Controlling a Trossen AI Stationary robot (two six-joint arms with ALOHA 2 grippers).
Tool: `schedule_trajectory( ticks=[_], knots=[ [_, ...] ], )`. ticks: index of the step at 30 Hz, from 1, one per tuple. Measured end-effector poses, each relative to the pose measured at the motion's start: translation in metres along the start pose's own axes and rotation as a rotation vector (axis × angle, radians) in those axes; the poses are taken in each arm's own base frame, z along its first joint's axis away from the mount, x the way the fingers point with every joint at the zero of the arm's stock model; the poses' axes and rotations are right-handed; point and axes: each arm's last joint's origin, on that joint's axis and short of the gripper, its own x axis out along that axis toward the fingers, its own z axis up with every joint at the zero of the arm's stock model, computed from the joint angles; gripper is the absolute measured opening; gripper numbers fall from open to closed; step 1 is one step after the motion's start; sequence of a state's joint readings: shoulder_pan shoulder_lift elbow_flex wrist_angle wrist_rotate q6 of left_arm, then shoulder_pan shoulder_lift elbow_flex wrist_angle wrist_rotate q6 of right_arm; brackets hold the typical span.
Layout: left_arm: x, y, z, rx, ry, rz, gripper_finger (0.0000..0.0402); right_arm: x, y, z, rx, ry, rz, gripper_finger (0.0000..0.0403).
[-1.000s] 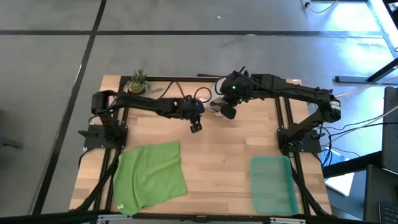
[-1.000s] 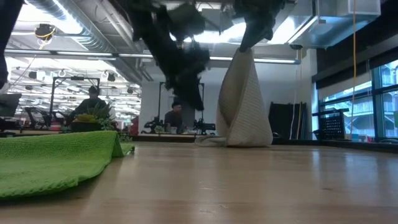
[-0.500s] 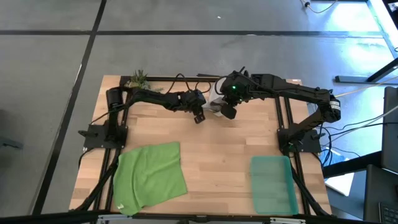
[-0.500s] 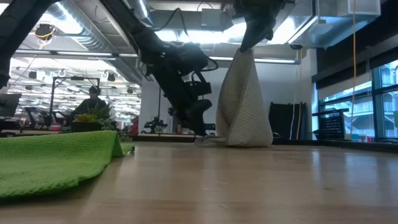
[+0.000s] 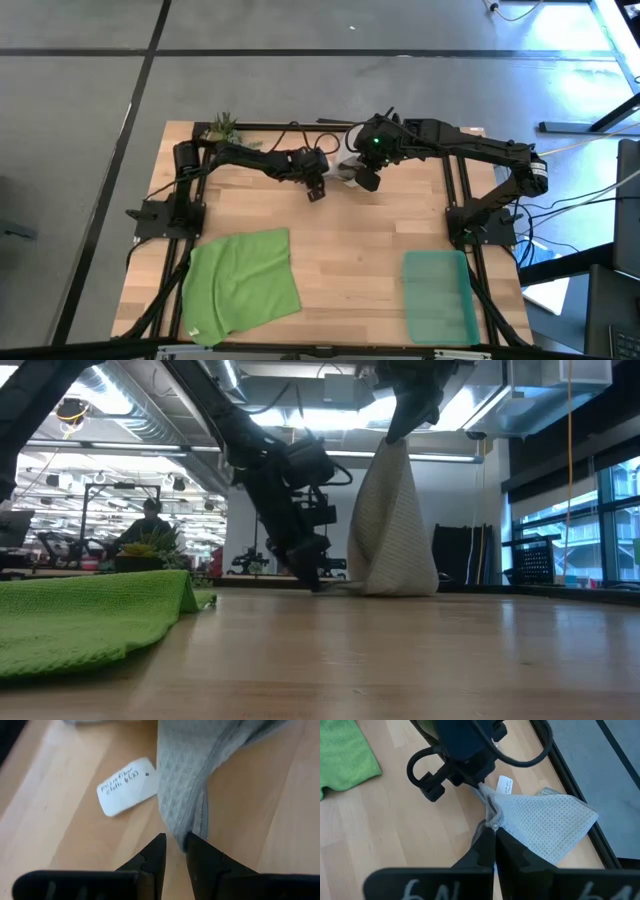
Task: Roll microfiber towels into tight, uniform cylinder then place into a basket
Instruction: Fold the gray microfiber towel
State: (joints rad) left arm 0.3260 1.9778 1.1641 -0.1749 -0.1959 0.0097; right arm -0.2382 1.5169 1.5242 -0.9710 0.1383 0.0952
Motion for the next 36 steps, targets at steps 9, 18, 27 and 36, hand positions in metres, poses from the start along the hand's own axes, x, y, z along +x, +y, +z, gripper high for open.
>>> schedule_trajectory(
  ticks=[9, 18, 27, 36],
  knots=[
    [0.009, -0.001, 0.000, -0.066, -0.012, -0.057, 0.0059, 0.000, 0.000, 0.000, 0.000, 0.000, 0.000, 0.0005],
    [-0.025, 0.011, 0.001, -0.137, 0.073, -0.052, 0.0003, -0.022, -0.017, -0.005, 0.008, 0.012, -0.053, 0.0005],
    [-0.134, 0.029, 0.023, -0.142, -0.008, 0.008, 0.0001, -0.074, -0.041, -0.012, 0.084, -0.001, -0.154, 0.0005],
    [-0.197, 0.019, 0.014, -0.314, 0.116, -0.066, 0.0001, -0.042, -0.026, -0.039, 0.116, 0.179, -0.060, 0.0005]
  ],
)
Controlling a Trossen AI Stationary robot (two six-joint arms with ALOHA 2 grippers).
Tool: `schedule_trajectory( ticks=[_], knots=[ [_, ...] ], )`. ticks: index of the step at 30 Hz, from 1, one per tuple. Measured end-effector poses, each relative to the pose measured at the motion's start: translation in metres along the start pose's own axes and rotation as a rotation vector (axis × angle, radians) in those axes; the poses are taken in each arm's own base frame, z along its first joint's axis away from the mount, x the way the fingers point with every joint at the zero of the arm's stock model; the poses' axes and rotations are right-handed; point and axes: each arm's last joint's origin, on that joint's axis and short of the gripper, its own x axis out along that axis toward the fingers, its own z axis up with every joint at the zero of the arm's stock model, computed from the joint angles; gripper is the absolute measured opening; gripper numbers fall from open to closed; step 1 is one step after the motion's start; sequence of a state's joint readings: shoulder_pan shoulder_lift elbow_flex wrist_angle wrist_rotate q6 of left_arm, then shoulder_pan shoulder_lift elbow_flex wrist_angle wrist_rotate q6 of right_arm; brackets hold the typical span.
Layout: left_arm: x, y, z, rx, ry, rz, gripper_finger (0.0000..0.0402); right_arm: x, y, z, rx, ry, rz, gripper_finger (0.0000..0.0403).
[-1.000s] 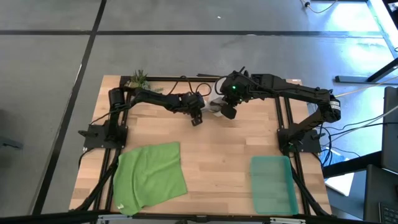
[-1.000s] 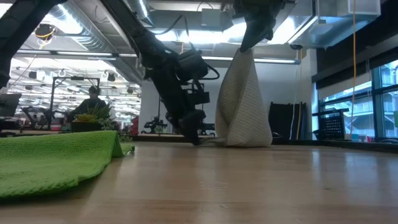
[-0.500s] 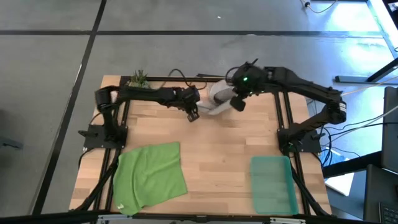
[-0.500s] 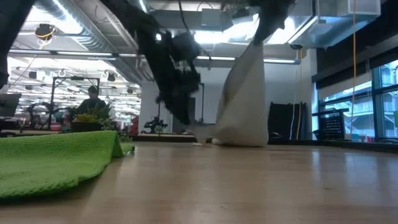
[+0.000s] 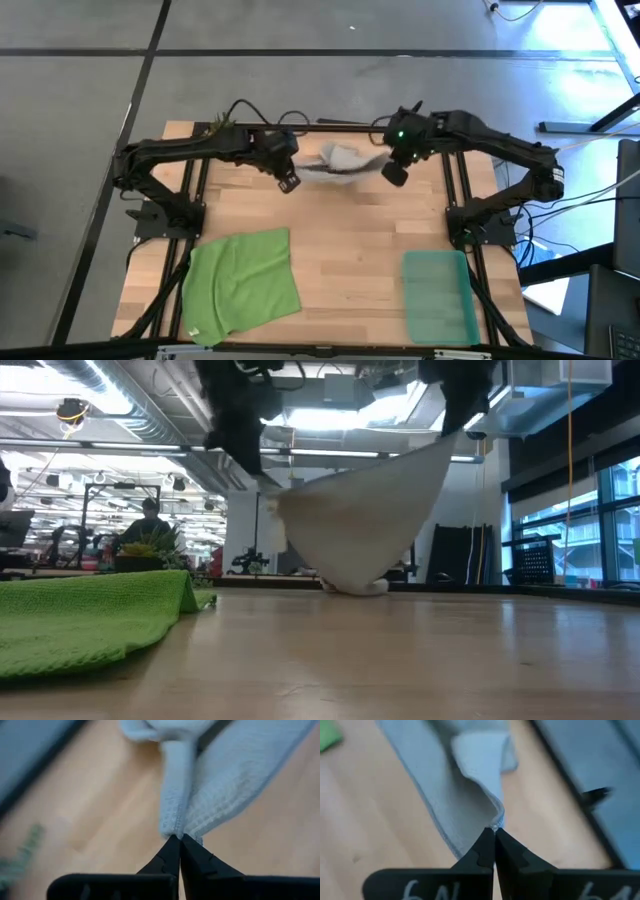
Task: Roll microfiber towels into tight, uniform cylinder then place into a basket
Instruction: Fold the gray microfiber towel
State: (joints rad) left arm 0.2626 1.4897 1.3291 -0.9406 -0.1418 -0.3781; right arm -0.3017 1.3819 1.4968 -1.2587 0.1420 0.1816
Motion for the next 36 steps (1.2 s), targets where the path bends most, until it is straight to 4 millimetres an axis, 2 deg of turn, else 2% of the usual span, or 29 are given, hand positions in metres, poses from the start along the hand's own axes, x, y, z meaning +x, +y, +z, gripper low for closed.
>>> schedule_trajectory(
  ticks=[6, 9, 14, 23, 30, 36],
  knots=[
    [-0.006, -0.022, -0.018, -0.062, 0.153, -0.149, 0.0000, 0.030, 0.017, -0.018, -0.058, 0.122, 0.098, 0.0005],
    [-0.009, -0.035, -0.024, -0.050, 0.158, -0.172, 0.0000, 0.041, 0.024, -0.026, -0.063, 0.183, 0.229, 0.0005],
    [-0.009, -0.052, -0.038, -0.061, 0.189, -0.186, 0.0000, 0.065, 0.033, -0.040, -0.066, 0.230, 0.273, 0.0005],
    [0.018, -0.070, -0.077, -0.111, 0.246, -0.160, 0.0000, 0.103, 0.039, -0.066, -0.006, 0.294, 0.277, 0.0005],
    [0.042, -0.074, -0.105, -0.157, 0.261, -0.152, 0.0000, 0.131, 0.052, -0.089, 0.006, 0.284, 0.363, 0.0005],
    [0.056, -0.076, -0.121, -0.190, 0.252, -0.168, 0.0000, 0.140, 0.057, -0.096, 0.048, 0.285, 0.419, 0.0019]
  ],
)
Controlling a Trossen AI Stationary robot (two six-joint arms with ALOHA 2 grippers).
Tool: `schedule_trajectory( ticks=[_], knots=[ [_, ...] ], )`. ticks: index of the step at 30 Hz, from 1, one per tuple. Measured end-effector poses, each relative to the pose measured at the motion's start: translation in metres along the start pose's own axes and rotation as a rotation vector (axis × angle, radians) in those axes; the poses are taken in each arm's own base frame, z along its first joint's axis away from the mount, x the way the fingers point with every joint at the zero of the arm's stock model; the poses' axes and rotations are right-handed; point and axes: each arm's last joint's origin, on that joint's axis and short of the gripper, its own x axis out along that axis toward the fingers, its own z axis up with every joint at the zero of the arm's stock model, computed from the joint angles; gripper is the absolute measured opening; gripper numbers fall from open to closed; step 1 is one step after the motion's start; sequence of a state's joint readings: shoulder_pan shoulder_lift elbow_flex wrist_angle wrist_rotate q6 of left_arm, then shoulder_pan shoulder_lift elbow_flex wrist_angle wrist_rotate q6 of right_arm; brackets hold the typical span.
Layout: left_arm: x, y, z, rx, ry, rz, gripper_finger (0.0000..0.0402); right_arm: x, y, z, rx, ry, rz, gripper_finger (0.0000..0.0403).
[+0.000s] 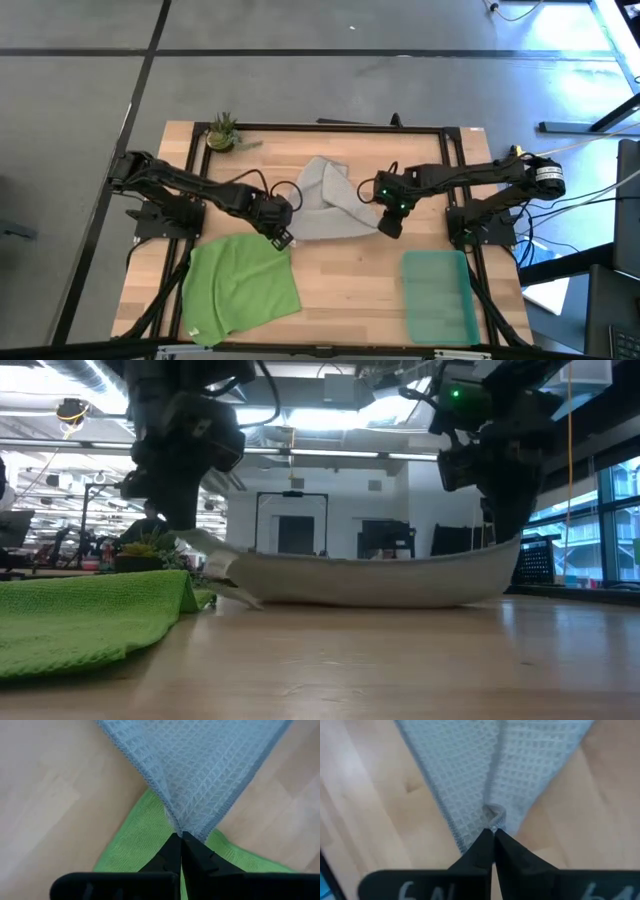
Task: Roll microfiber towels into tight, uniform cylinder then place into a basket
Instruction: Fold the gray microfiber towel
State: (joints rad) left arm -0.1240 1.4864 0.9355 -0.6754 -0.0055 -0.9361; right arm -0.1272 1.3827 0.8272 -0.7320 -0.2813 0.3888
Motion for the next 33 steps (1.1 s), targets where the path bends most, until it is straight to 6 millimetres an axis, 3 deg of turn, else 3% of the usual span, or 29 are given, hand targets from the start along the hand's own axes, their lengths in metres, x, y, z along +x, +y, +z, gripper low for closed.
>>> schedule_trajectory(
  ticks=[12, 17, 21, 27, 33],
  knots=[
    [0.005, 0.001, -0.003, -0.001, -0.005, -0.010, 0.0000, -0.008, 0.002, 0.007, 0.003, -0.019, 0.008, 0.0127],
    [0.005, 0.002, -0.002, 0.004, -0.005, -0.009, 0.0000, -0.028, 0.006, 0.025, -0.026, -0.118, 0.017, 0.0135],
    [0.005, 0.002, -0.002, 0.004, -0.006, -0.009, 0.0000, -0.033, 0.016, 0.044, -0.214, -0.309, 0.028, 0.0135],
    [0.005, 0.002, -0.002, 0.005, -0.008, -0.007, 0.0000, -0.008, 0.029, 0.067, -0.509, -0.515, -0.043, 0.0135],
    [0.005, 0.001, -0.002, 0.006, -0.013, -0.013, 0.0000, 0.031, 0.025, 0.084, -0.680, -0.512, -0.112, 0.0135]
  ],
)
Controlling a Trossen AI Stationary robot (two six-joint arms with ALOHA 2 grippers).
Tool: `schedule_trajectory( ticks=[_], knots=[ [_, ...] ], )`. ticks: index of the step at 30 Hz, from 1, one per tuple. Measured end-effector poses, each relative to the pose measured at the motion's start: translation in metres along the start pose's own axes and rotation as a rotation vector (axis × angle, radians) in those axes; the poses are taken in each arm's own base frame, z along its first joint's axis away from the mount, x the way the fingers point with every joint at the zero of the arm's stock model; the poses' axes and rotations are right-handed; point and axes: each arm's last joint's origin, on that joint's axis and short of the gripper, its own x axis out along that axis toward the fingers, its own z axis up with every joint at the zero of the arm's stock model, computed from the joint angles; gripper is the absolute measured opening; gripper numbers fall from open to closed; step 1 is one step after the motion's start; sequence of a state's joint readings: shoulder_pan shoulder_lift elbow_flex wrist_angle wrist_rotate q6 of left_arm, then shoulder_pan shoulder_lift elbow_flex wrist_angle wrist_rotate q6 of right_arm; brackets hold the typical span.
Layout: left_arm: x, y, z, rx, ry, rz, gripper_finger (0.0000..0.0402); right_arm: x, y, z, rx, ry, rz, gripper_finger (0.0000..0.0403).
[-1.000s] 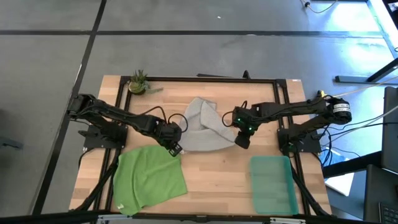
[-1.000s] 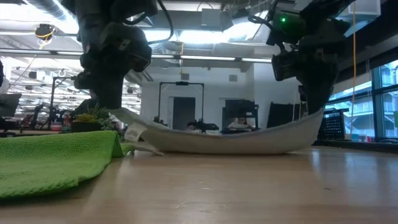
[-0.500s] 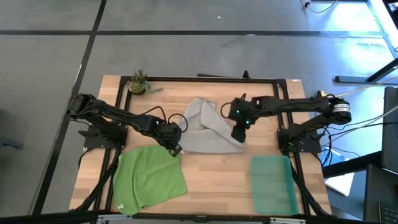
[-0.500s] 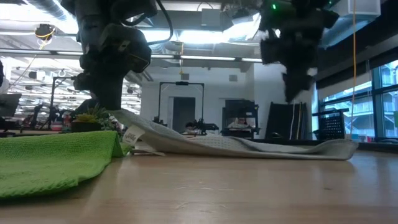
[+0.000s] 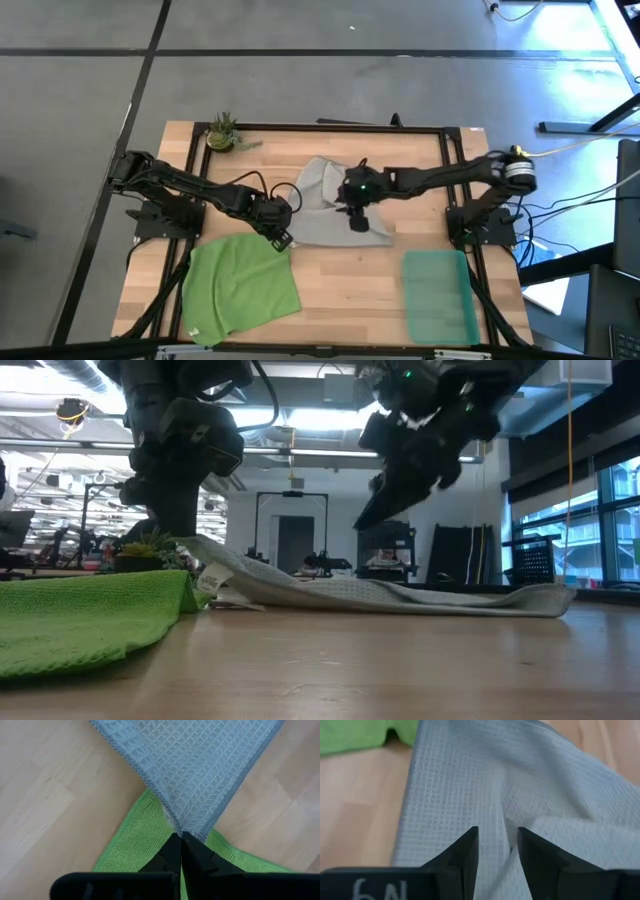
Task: Roll microfiber towels into tight, uniform cylinder then place into a basket
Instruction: Fold the gray microfiber towel
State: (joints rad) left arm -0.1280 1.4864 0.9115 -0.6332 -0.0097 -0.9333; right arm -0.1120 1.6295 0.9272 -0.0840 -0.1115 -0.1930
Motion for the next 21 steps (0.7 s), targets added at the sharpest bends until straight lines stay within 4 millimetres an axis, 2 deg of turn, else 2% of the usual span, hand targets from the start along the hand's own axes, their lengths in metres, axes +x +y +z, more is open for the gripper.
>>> schedule_trajectory(
  ticks=[4, 8, 18, 21],
  knots=[
    [0.000, 0.000, 0.000, 0.000, -0.001, 0.000, 0.0000, 0.024, -0.002, -0.008, -0.073, 0.009, -0.010, 0.0135],
    [0.000, 0.000, 0.000, 0.000, -0.001, 0.000, 0.0000, 0.041, -0.006, -0.017, -0.101, 0.060, -0.130, 0.0135],
    [0.000, -0.002, 0.001, -0.001, -0.015, -0.018, 0.0000, 0.064, -0.007, -0.032, -0.128, 0.108, -0.149, 0.0135],
    [0.000, -0.002, 0.001, -0.001, -0.015, -0.018, 0.0000, 0.066, -0.009, -0.033, -0.124, 0.128, -0.227, 0.0135]
  ],
)
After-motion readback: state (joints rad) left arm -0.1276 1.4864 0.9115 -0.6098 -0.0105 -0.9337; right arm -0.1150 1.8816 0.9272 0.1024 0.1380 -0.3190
